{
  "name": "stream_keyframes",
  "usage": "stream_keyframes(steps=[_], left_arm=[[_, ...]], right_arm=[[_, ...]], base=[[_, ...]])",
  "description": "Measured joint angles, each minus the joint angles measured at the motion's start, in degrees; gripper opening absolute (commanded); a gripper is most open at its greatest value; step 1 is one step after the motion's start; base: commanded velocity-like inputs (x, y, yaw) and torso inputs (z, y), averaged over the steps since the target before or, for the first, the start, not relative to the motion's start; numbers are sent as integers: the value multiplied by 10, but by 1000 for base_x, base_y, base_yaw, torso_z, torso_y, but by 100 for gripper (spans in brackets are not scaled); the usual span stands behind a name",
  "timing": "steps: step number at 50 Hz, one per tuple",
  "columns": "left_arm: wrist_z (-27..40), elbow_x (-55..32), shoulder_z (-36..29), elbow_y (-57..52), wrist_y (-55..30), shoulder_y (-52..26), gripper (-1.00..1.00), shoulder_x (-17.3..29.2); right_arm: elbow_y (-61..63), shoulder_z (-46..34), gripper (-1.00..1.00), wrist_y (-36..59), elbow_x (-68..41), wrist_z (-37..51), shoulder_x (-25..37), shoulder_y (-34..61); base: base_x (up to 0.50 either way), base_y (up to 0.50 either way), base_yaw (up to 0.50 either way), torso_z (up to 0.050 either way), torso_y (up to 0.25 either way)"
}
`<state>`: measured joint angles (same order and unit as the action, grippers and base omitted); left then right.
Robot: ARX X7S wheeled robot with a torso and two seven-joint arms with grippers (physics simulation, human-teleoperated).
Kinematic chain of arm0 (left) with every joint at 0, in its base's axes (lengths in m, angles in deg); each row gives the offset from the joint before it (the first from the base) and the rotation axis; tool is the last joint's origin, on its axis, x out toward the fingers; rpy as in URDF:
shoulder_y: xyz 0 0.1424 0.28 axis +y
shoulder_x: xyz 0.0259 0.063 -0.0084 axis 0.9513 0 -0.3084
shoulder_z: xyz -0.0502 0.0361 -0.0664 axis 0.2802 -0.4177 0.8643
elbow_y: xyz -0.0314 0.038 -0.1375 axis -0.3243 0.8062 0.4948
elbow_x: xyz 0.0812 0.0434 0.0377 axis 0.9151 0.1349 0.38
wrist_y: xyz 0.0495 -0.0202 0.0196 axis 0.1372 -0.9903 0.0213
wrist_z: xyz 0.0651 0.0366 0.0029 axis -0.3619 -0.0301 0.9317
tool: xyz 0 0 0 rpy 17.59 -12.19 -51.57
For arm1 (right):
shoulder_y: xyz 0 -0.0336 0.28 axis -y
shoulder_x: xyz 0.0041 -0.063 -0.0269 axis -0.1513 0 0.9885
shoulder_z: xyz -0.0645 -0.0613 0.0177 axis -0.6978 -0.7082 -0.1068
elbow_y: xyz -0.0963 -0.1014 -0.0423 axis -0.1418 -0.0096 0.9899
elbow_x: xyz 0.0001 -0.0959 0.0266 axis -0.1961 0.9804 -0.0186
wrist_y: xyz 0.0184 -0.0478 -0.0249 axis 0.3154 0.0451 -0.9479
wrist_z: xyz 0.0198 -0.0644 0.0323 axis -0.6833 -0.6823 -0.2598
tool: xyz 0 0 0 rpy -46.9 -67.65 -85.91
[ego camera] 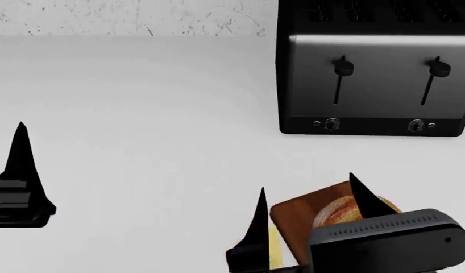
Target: Pick up the wedge of cheese and place it on the slice of bread to prepare a simple cheese on bread dish.
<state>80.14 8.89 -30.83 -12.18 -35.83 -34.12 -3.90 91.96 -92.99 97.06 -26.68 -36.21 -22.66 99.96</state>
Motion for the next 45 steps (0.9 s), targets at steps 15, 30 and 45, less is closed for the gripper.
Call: stream_keyframes(steps=[15,30,45], left_arm=[[0,2,-3,6,12,7,100,1],[1,7,-10,12,21,14,100,3],[3,7,-12,16,25,15,100,4]], right_arm=[[-1,15,100,42,-195,111,18,22],[-34,21,100,87,-352,200,17,47],[-57,10,100,112,-447,277,22,81]], base=[[0,0,0,0,0],[0,0,0,0,0],[0,0,0,0,0]])
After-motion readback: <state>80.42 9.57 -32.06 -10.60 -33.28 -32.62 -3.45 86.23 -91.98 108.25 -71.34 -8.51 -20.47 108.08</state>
